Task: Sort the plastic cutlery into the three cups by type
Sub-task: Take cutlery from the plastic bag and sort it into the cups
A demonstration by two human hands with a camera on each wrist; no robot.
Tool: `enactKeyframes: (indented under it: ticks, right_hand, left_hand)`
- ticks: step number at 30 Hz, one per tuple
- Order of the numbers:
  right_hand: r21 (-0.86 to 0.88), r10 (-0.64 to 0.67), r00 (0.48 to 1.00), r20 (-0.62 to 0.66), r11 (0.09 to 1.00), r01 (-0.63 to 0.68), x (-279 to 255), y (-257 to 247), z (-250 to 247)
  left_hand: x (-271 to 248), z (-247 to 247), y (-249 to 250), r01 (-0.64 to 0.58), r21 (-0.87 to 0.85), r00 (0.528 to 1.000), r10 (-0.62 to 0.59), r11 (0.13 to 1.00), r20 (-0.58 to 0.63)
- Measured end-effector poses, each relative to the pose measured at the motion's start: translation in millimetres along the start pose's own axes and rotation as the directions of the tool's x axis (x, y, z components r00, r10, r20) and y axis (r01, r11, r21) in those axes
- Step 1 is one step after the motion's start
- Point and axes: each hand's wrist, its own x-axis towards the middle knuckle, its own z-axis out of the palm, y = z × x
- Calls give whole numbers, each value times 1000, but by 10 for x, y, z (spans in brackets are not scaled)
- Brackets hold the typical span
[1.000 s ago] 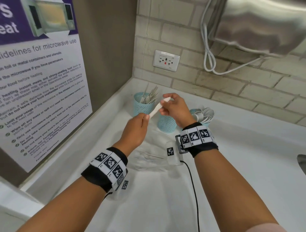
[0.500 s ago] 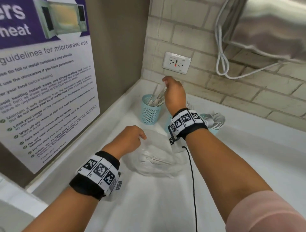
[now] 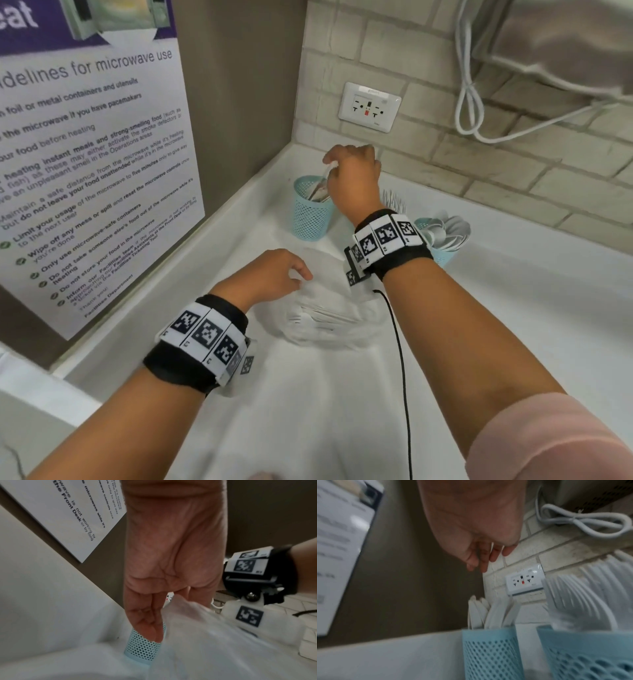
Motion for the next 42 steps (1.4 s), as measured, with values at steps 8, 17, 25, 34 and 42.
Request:
enactKeyframes:
  ticks: [8, 17, 25, 34, 42]
  right_hand:
    - [0, 85, 499, 862, 986, -167, -717, -148, -232]
    - [-197, 148, 525, 838, 980, 39, -1247, 26, 283]
    - [-164, 134, 471, 872, 986, 23, -1287, 107, 283]
    - [-91, 68, 545, 836, 996, 17, -1338, 195, 201]
    - [-36, 56, 514, 856, 998, -50, -1229, 269, -46]
  left_hand:
    - [-28, 67, 26, 63, 128, 998, -63, 990, -6]
    - [-157, 93, 86, 8, 147, 999, -13, 989, 30]
    - [-155, 108, 133, -20, 158, 1000, 16, 987, 25]
    - [-153, 102, 141, -7, 175, 999, 0, 985, 38]
    - [-140, 71, 115, 37, 176, 997, -50, 984, 67]
